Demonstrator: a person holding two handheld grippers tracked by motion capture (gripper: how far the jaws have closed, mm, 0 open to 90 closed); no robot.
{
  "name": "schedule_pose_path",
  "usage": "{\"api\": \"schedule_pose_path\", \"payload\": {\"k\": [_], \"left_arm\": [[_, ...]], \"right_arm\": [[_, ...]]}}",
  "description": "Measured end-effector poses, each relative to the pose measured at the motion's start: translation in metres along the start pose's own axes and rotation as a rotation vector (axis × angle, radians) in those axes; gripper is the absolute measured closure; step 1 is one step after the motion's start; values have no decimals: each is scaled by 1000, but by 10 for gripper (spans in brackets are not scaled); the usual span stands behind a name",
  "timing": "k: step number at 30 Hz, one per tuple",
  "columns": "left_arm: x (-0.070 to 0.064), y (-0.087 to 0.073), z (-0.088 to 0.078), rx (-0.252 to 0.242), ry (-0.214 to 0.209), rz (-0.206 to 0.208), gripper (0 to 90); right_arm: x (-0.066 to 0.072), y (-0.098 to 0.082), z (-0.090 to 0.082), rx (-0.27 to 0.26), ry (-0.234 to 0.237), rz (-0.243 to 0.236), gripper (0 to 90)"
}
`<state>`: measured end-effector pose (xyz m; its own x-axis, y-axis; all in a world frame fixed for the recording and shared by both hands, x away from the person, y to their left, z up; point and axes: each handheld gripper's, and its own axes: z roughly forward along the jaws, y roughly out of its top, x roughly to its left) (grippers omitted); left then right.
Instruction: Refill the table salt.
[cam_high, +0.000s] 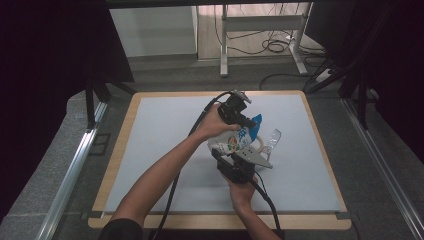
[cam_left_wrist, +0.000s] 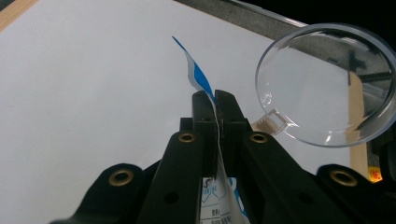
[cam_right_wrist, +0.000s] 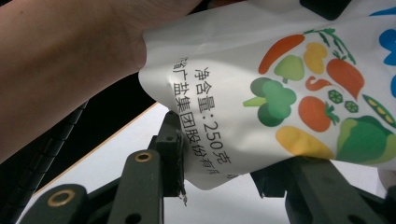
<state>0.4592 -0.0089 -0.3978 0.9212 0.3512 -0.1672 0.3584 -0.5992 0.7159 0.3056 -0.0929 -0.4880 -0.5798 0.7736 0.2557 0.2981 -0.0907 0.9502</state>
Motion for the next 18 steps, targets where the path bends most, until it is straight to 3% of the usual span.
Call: {"api": "schedule_pose_path", "payload": {"k": [18], "left_arm": [[3, 1, 3, 12, -1, 6, 890]], "right_arm": [[1, -1, 4, -1, -25, 10, 614]]}}
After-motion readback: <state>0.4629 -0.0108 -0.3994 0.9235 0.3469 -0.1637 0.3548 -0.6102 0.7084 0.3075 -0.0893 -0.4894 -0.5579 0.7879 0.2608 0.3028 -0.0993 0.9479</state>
